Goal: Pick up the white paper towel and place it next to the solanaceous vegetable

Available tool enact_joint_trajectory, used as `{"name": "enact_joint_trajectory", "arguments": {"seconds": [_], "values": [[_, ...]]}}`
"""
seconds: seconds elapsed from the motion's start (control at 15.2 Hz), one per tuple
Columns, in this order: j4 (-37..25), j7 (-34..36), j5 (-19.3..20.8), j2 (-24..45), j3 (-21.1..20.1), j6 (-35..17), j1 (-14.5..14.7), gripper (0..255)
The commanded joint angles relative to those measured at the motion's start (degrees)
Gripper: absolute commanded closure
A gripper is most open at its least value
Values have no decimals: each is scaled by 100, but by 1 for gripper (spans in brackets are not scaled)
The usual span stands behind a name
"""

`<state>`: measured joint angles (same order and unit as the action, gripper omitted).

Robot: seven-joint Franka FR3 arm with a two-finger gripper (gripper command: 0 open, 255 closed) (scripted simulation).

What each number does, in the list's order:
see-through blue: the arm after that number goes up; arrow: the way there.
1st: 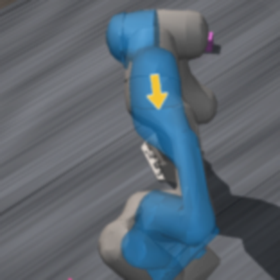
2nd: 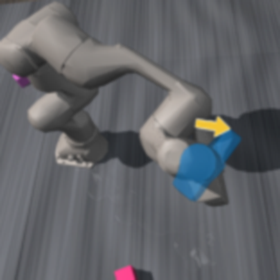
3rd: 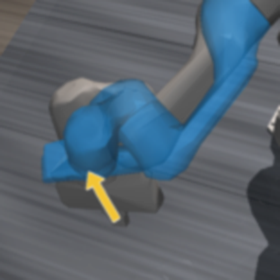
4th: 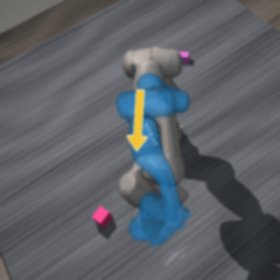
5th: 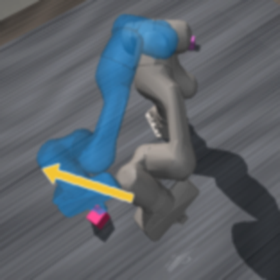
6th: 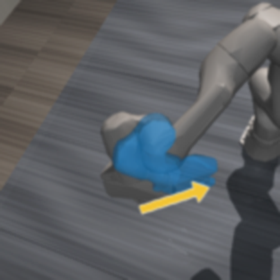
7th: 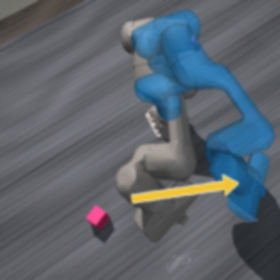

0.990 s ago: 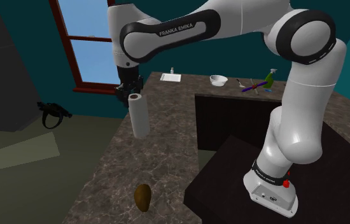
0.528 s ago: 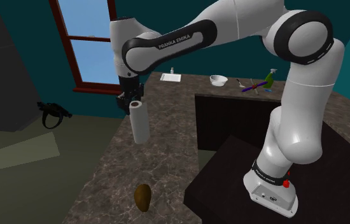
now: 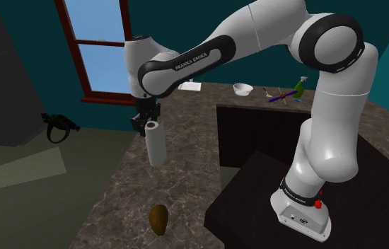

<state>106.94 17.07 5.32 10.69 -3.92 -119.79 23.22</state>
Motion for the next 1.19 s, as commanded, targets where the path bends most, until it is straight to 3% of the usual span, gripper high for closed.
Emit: {"name": "enact_joint_trajectory", "arguments": {"seconds": [0.0, 1.12], "values": [[102, 18, 12, 45, 2, -149, 2, 255], [641, 159, 140, 659, 39, -1295, 15, 255]]}}
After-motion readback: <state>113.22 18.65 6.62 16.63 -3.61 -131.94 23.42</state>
